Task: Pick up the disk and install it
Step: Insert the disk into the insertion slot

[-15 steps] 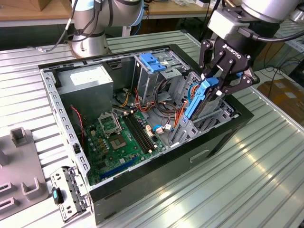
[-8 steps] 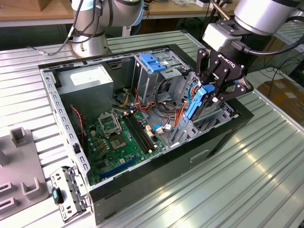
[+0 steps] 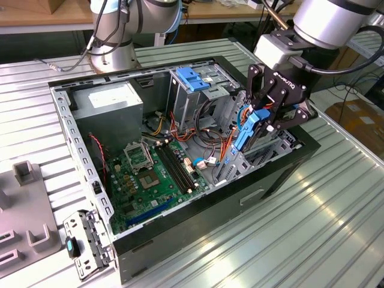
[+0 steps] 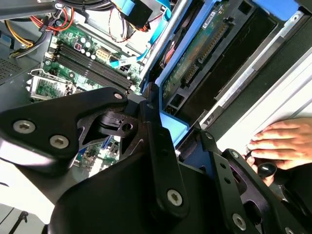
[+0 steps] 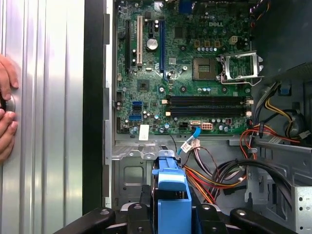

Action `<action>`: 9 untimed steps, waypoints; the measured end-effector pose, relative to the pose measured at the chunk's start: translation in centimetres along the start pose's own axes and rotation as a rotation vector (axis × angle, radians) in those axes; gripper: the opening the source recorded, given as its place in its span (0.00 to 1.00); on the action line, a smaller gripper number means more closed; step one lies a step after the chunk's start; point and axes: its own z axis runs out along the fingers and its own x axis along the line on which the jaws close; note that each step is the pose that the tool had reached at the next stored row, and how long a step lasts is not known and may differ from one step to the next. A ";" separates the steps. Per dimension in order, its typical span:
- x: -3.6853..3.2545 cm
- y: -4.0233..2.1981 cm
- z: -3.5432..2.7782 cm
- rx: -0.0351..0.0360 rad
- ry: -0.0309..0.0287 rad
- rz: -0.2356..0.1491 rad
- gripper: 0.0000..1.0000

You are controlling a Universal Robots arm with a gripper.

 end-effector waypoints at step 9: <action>0.00 0.00 0.01 0.0000 0.0001 0.000 0.50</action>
